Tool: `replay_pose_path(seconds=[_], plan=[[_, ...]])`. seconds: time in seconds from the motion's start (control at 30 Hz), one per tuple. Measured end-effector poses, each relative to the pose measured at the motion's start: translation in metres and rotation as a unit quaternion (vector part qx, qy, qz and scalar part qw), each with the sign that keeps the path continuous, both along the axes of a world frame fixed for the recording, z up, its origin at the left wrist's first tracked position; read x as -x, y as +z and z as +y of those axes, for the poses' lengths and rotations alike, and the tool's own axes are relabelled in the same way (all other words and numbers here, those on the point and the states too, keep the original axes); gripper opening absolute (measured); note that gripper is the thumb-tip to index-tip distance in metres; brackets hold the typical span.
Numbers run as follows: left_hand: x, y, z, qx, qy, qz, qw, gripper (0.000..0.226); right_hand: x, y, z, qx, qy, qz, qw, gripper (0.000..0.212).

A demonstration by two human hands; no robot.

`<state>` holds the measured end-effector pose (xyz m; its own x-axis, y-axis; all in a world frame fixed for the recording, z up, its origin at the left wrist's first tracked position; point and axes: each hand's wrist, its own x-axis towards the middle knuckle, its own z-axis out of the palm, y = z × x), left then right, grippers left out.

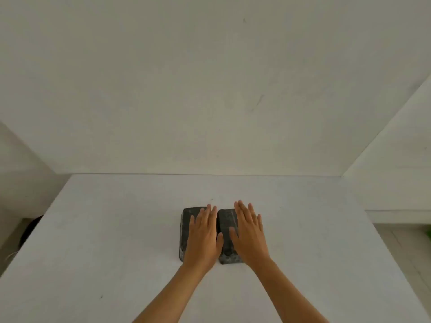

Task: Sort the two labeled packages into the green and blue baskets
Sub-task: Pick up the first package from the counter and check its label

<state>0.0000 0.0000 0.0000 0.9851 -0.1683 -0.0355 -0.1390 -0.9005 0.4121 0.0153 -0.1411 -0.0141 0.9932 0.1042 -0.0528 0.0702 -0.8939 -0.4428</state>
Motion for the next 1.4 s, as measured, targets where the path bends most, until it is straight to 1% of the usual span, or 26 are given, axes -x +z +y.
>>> replay_pose_path(seconds=[0.1,0.17,0.27,0.5,0.6,0.7,0.8,0.97,1.07,1.13,1.2,1.33,1.4], plan=[[-0.003,-0.014,-0.003,-0.008,0.001,0.028,1.0,0.064,0.005,-0.02,0.005,0.005,-0.019,0.066,0.998,0.068],[-0.005,-0.026,-0.004,-0.016,-0.01,0.047,0.999,0.064,0.009,-0.034,0.009,0.007,-0.027,0.094,0.995,0.069],[-0.009,-0.039,-0.004,-0.025,-0.021,0.059,0.998,0.061,0.01,-0.052,0.015,0.012,-0.038,0.098,0.994,0.067],[-0.021,-0.055,-0.006,-0.009,-0.031,0.085,0.996,0.058,0.011,-0.077,0.02,0.028,-0.065,0.106,0.992,0.069],[-0.024,-0.056,-0.003,0.01,-0.025,0.094,0.995,0.058,0.01,-0.078,0.019,0.019,-0.072,0.1,0.992,0.069],[-0.031,-0.057,-0.001,0.043,-0.008,0.095,0.995,0.058,0.006,-0.071,0.011,-0.017,-0.093,0.079,0.992,0.069],[-0.041,-0.055,-0.001,0.093,0.011,0.092,0.991,0.056,-0.003,-0.057,-0.002,-0.078,-0.117,0.065,0.988,0.066],[-0.066,-0.046,-0.004,0.216,0.035,0.109,0.97,0.05,-0.02,-0.034,-0.019,-0.171,-0.145,0.045,0.973,0.051],[-0.082,-0.038,-0.008,0.277,0.093,0.129,0.947,0.046,-0.026,-0.021,-0.03,-0.285,-0.171,0.069,0.941,0.041],[-0.09,-0.034,-0.008,0.302,0.128,0.153,0.932,0.045,-0.031,-0.014,-0.038,-0.37,-0.181,0.097,0.906,0.035],[-0.095,-0.032,-0.007,0.335,0.145,0.17,0.915,0.045,-0.035,-0.008,-0.046,-0.435,-0.194,0.139,0.868,0.031],[-0.097,-0.025,-0.005,0.39,0.154,0.2,0.885,0.045,-0.037,-0.003,-0.063,-0.526,-0.22,0.264,0.778,0.042],[-0.096,-0.022,-0.007,0.414,0.153,0.231,0.867,0.049,-0.037,-0.006,-0.071,-0.561,-0.231,0.293,0.739,0.044]])
